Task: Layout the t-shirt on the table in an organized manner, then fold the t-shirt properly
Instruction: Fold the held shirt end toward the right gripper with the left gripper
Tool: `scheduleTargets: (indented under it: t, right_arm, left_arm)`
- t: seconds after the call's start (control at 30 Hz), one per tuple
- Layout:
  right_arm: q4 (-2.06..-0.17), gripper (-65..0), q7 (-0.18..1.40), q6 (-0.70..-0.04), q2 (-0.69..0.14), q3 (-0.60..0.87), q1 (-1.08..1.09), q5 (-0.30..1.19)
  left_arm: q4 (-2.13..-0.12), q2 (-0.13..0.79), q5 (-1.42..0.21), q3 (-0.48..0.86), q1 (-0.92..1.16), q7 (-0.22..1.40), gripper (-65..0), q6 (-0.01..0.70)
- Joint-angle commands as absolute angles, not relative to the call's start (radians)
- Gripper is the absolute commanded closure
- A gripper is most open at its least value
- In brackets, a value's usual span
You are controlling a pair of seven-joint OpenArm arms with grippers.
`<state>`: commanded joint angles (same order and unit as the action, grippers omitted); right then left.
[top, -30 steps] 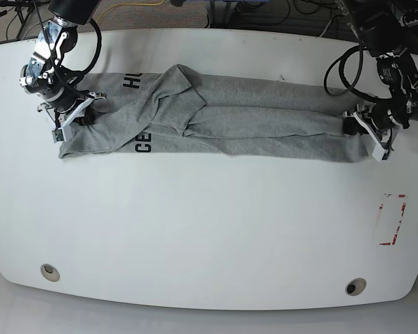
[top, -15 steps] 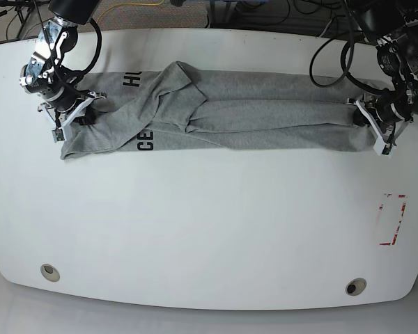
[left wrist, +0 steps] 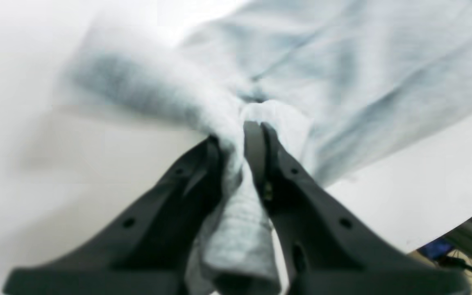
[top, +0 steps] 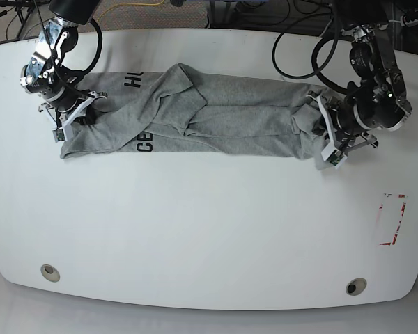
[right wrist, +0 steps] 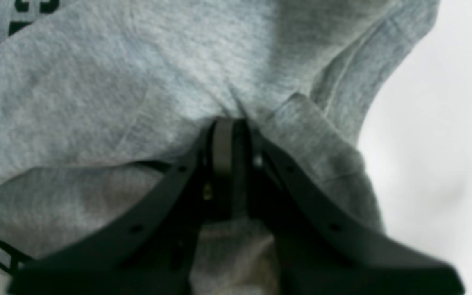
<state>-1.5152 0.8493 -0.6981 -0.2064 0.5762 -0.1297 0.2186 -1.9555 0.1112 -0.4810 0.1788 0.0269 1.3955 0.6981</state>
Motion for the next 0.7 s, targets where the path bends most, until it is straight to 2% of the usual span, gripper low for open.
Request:
scheduleTargets:
  t: [0.33, 0.7]
  right_arm:
    - [-1.515, -5.1, 0.849, -0.698, -0.206, 0.576, -0.130, 0.220]
    - [-1.515, -5.1, 0.849, -0.698, -0.205, 0.576, -0.130, 0.228]
  left_arm:
    - [-1.934, -0.013, -0.478, 0.056, -0.025, 1.394, -4.2, 0.698]
    - [-1.908, -0.077, -0.479, -0.013, -0.035, 1.392, -4.3, 0.698]
